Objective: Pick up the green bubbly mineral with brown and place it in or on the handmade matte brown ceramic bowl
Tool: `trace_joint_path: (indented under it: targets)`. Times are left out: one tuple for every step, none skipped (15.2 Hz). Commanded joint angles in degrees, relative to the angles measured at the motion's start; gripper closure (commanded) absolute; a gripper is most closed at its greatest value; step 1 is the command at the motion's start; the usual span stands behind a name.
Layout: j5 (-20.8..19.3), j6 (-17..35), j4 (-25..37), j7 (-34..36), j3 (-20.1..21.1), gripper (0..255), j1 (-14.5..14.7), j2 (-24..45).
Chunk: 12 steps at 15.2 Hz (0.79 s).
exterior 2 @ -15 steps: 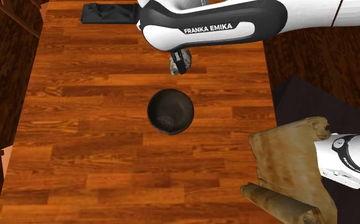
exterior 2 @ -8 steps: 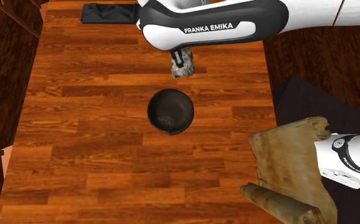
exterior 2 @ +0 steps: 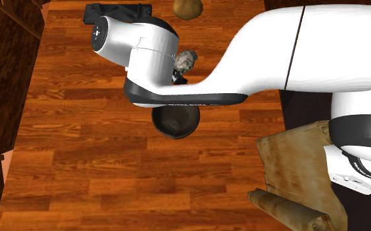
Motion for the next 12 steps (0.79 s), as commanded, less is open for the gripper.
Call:
trace_joint_path:
  targets:
    - [-2.36,0.47,-0.14,-0.89,-0.77,0,1.24,1.02]
    - [-2.43,1.33,-1.20,-0.75,-0.80,0,1.11,0.80]
    - [-2.50,2.17,-2.22,-0.61,-0.83,0,0.97,0.61]
    - [-2.58,2.99,-3.18,-0.48,-0.85,0,0.84,0.45]
    - [-2.67,3.79,-4.10,-0.35,-0.87,0,0.69,0.32]
    - [-2.75,4.57,-4.98,-0.22,-0.89,0,0.55,0.21]
    - [-2.80,5.02,-5.47,-0.16,-0.91,0,0.47,0.15]
    - [-2.80,5.02,-5.47,-0.15,-0.91,0,0.47,0.15]
    - [-2.80,5.02,-5.47,-0.15,-0.91,0,0.47,0.15]
    - [-2.80,5.02,-5.47,-0.15,-0.91,0,0.47,0.15]
    - [-2.80,5.02,-5.47,-0.15,-0.91,0,0.47,0.15]
    - [-2.80,5.02,-5.47,-0.15,-0.91,0,0.47,0.15]
